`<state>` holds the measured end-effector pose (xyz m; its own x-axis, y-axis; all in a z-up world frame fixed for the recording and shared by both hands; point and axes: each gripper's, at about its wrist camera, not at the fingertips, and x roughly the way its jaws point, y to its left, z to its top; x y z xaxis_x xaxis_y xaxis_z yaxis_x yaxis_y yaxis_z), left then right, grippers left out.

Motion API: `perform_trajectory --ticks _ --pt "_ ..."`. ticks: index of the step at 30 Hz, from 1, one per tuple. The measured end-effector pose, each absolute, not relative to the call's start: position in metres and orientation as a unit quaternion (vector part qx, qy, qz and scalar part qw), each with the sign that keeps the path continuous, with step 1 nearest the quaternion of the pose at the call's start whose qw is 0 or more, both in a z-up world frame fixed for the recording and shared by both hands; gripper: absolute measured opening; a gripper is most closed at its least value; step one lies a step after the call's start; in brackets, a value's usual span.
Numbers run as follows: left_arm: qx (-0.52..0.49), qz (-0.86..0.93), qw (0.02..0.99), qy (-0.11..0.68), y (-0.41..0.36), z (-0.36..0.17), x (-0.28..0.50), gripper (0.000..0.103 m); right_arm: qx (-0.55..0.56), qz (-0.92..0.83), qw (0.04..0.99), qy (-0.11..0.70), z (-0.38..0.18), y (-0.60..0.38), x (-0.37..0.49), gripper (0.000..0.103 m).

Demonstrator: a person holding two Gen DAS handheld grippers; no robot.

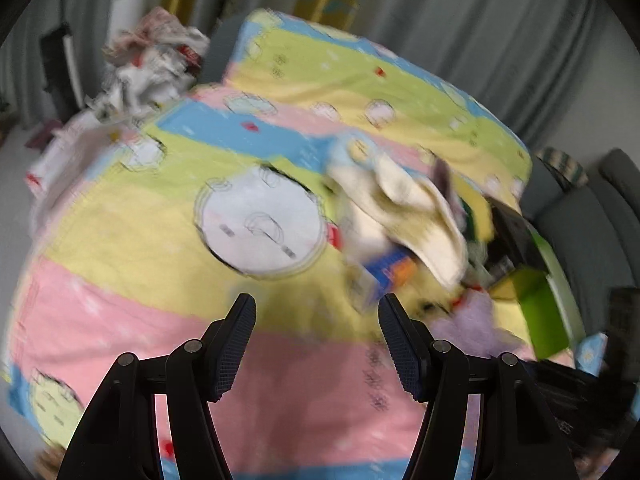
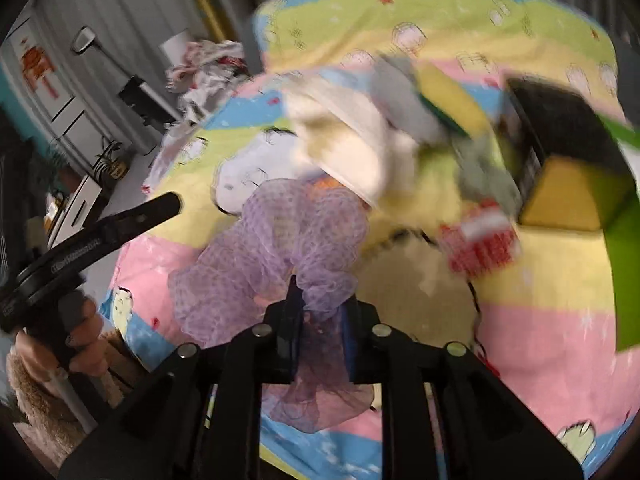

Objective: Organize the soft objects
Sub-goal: 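Carry the lilac puff with the right tool into the green box and release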

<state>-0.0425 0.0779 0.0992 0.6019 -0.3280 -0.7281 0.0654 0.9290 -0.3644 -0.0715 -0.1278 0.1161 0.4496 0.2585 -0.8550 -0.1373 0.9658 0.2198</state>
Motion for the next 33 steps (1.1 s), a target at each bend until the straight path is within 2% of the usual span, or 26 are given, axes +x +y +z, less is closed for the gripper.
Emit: perform_trajectory --ticks 2,4,6,11,15,16,17,18,21,22,24,33 --pt "-0.165 -0.140 0.869 0.445 0.062 0.092 -0.052 0.065 0.059 0.102 0.836 0.535 0.106 -0.137 -0.069 0.032" --pt "-0.150 -0.147 0.863 0.458 0.044 0.085 -0.061 0.065 0.071 0.092 0.833 0.541 0.101 -0.148 -0.067 0.060" --pt "-0.136 -0.160 0.861 0.463 0.026 0.080 -0.070 0.065 0.092 0.095 0.837 0.532 0.103 -0.159 -0.067 0.076" --pt "-0.115 -0.167 0.853 0.480 -0.004 0.063 -0.085 0.065 0.143 0.127 0.834 0.517 0.107 -0.175 -0.071 0.076" --pt "-0.104 -0.171 0.848 0.491 -0.021 0.047 -0.085 0.065 0.160 0.166 0.807 0.544 0.088 -0.169 -0.064 0.073" --pt "-0.100 -0.176 0.854 0.479 -0.026 0.047 -0.085 0.057 0.164 0.166 0.801 0.551 0.084 -0.167 -0.062 0.071" --pt "-0.097 -0.182 0.856 0.473 -0.029 0.046 -0.086 0.038 0.168 0.167 0.794 0.559 0.079 -0.165 -0.058 0.062" --pt "-0.099 -0.189 0.853 0.476 -0.034 0.044 -0.084 0.033 0.170 0.171 0.788 0.567 0.072 -0.163 -0.055 0.053" --pt "-0.104 -0.200 0.851 0.475 -0.042 0.042 -0.078 0.026 0.191 0.176 0.773 0.579 0.060 -0.163 -0.048 0.038" --pt "-0.096 -0.199 0.854 0.471 -0.046 0.043 -0.078 0.025 0.204 0.179 0.772 0.575 0.059 -0.165 -0.046 0.033" --pt "-0.088 -0.203 0.860 0.459 -0.051 0.050 -0.078 0.025 0.211 0.176 0.778 0.565 0.068 -0.169 -0.048 0.029" --pt "-0.069 -0.277 0.886 0.365 -0.105 0.104 -0.076 0.025 0.210 0.119 0.858 0.453 0.138 -0.211 -0.072 0.028"
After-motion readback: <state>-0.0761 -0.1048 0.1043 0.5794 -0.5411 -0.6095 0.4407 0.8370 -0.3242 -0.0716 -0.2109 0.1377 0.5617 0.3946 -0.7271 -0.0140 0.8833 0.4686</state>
